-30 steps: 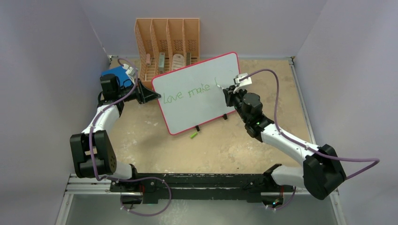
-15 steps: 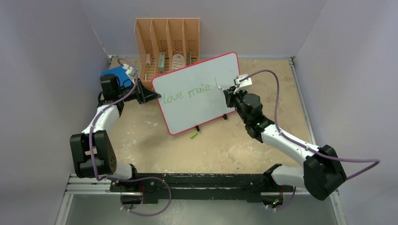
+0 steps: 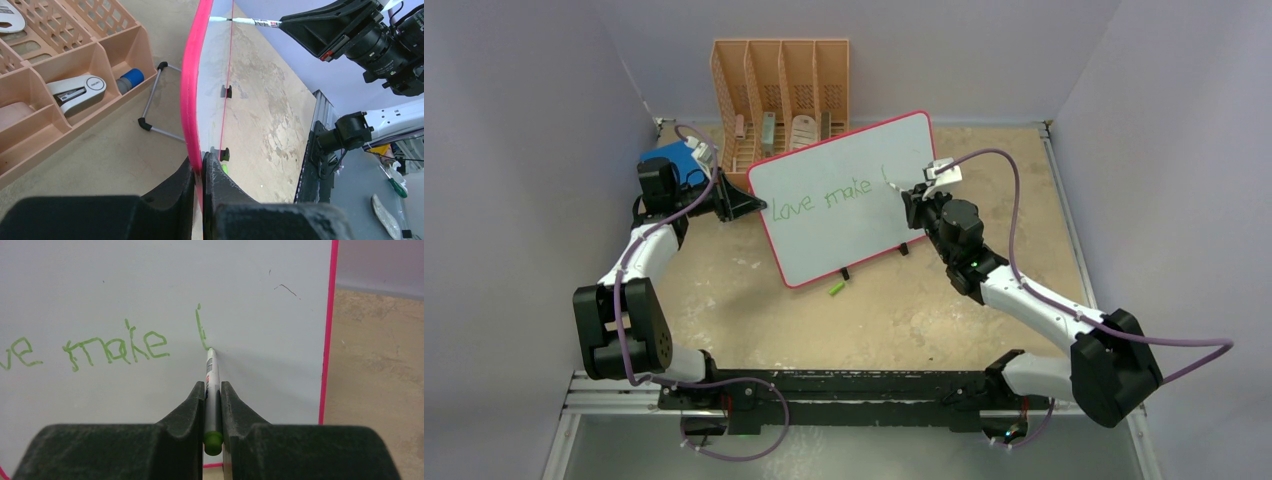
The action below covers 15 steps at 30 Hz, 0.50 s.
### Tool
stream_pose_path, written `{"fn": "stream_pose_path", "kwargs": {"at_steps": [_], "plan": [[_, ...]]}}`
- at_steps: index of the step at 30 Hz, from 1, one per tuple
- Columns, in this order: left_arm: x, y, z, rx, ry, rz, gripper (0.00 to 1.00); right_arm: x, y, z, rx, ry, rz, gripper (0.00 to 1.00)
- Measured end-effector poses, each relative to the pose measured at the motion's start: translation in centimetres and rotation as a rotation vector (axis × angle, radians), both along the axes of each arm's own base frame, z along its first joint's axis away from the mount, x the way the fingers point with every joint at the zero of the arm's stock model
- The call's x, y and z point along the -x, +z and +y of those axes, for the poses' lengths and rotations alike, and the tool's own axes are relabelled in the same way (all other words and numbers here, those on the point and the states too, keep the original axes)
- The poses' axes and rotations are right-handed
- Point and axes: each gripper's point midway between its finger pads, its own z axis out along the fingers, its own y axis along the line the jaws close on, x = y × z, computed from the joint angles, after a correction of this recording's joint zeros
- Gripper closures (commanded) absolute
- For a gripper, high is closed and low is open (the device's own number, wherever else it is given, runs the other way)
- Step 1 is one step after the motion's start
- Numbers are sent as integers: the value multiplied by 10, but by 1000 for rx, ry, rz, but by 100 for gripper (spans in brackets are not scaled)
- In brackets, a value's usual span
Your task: Write a sentence on the whiteboard
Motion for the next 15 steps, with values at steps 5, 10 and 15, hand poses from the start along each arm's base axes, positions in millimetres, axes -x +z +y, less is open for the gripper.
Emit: {"fn": "stream_pose_path", "kwargs": {"at_steps": [5, 10, 15], "plan": [[0, 0, 0, 0, 0, 0, 100, 0, 0, -1, 2, -4, -1, 100], [0, 0, 0, 0, 0, -1, 100, 0, 0, 0, 6, 0, -4, 100], [0, 0, 0, -1, 0, -2, 100, 0, 5, 0, 5, 7, -17, 100]]}}
